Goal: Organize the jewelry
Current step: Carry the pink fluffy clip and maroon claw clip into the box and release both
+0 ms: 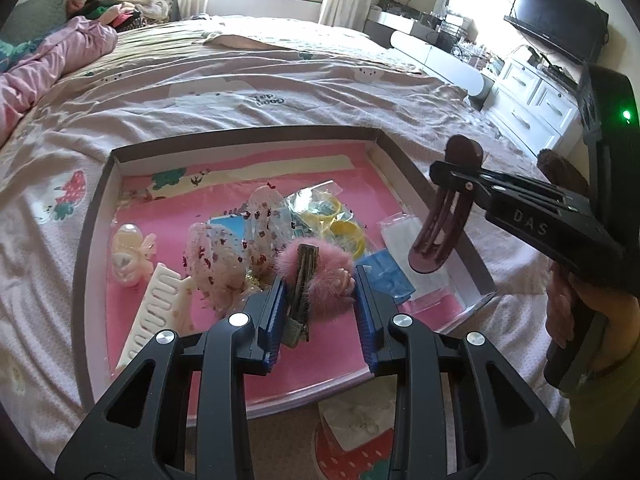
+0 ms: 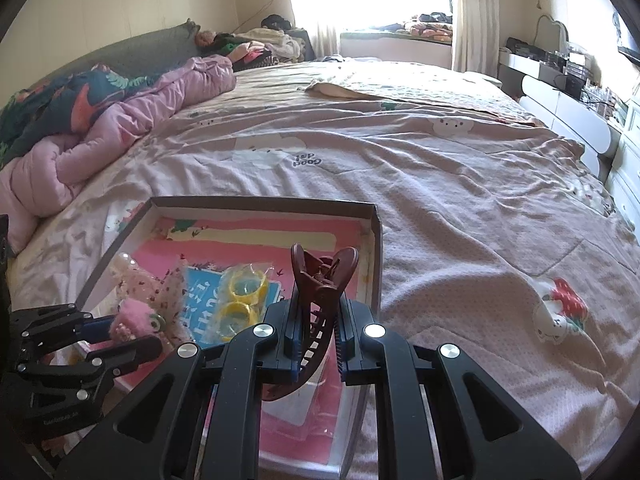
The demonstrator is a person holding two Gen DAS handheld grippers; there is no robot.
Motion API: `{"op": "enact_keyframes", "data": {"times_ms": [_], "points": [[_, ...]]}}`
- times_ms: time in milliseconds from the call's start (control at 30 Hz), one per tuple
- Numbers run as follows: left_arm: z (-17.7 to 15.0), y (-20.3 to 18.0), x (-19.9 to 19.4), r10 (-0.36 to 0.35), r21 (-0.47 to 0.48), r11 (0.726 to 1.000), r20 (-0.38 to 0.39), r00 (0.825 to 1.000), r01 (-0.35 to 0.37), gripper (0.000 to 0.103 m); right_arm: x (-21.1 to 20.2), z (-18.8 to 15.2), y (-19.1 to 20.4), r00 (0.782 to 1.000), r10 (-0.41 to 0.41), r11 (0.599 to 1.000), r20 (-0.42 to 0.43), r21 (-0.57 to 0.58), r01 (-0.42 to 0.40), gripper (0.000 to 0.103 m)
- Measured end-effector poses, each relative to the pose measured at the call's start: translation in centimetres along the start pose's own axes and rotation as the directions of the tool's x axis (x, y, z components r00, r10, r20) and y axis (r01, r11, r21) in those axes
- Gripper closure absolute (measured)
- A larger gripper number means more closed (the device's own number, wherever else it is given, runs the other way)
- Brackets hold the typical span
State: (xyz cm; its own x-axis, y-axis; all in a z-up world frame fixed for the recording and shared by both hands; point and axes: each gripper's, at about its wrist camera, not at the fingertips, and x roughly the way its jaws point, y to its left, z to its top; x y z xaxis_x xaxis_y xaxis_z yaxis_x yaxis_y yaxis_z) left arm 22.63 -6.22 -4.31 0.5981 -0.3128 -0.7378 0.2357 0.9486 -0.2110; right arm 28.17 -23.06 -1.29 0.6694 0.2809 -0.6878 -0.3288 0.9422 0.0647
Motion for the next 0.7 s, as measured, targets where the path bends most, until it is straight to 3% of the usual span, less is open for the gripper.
{"op": "enact_keyframes", "data": {"times_ms": [133, 300, 433, 700], "points": [[0.0, 0.3, 0.5, 0.006, 0.001, 1.0, -0.009, 1.0, -0.006, 0.08, 1.4, 0.0, -0.1, 1.0, 0.002, 1.0, -0.03, 0.0, -0.002, 0.09], [-0.2, 0.6, 0.9, 0.013, -0.002, 1.0, -0.018, 1.0, -0.013, 0.079, 2.9, -0.3, -0.6, 0.996, 0.063, 0.997, -0.066, 0.043, -0.061, 0.09], [-0.1, 0.6, 1.0, 0.016, -0.005, 1.0, -0.016, 1.0, -0.016, 0.074, 3.1, -0.7, -0.8, 0.994, 0.081, 0.995, -0.068, 0.06, -0.077, 0.09], [-0.2, 0.8, 0.3, 0.012, -0.013, 1.0, 0.001, 1.0, -0.012, 0.066, 3.2, -1.5, -1.5, 0.995, 0.059, 0.995, -0.077, 0.085, -0.053, 0.087]]}}
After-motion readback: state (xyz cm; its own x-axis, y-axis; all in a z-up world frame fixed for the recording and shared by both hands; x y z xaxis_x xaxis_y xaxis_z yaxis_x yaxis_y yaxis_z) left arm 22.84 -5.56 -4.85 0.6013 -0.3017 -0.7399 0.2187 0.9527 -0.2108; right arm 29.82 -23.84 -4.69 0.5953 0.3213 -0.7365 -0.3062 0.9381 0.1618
